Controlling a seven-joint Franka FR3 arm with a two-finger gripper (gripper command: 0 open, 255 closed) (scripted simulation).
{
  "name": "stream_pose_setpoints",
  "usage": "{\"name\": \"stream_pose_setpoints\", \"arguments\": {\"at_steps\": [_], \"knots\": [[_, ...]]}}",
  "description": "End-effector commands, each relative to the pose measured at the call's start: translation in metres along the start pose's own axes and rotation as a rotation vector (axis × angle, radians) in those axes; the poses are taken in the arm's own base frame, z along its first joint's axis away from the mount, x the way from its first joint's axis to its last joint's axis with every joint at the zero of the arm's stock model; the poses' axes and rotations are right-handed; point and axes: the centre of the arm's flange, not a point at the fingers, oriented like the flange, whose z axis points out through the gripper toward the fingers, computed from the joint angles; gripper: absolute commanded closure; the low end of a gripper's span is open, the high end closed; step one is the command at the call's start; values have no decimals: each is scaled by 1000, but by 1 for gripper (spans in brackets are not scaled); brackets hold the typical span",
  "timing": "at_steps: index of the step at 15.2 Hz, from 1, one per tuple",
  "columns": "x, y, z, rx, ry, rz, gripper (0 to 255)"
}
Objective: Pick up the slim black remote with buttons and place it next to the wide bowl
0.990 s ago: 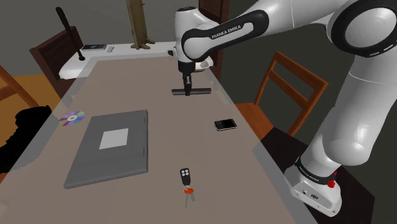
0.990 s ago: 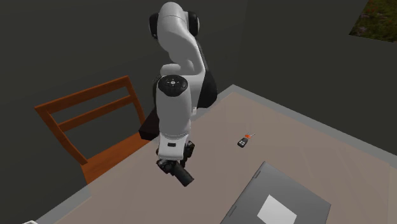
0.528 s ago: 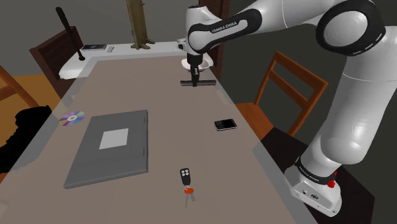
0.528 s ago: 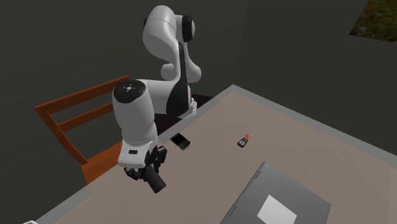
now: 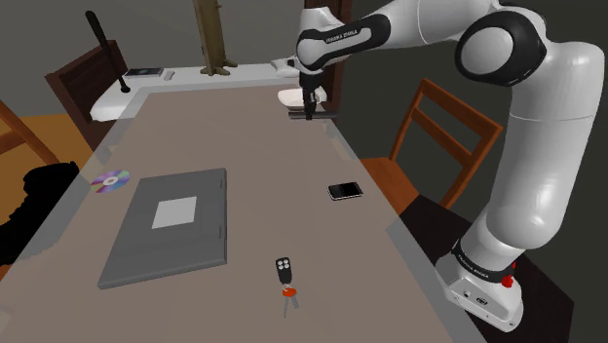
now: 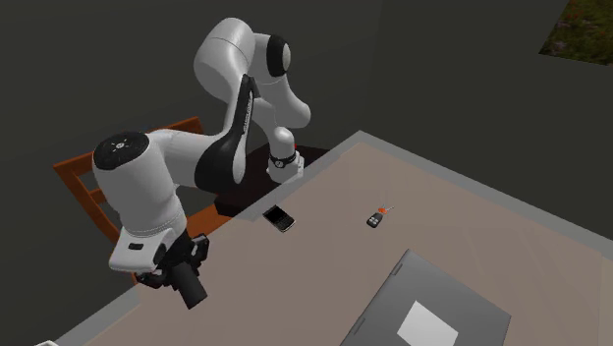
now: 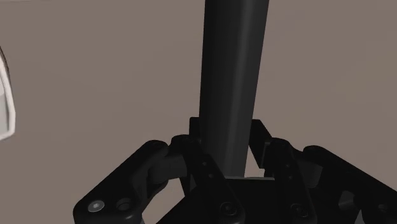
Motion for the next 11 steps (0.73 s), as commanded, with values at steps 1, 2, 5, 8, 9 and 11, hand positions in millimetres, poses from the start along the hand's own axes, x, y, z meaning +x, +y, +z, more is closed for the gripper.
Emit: {"name": "stream_pose_setpoints", "arguments": {"at_steps": [1, 2, 5, 8, 9, 11], "knots": [[-14, 23, -2, 0, 0, -1, 255], [-21, 34, -1, 0, 0, -1, 255], [-42, 68, 2, 0, 0, -1, 255], [-62, 102, 4, 0, 0, -1, 255], [-69, 113, 5, 0, 0, -1, 255], [-82, 136, 7, 0, 0, -1, 255]]}}
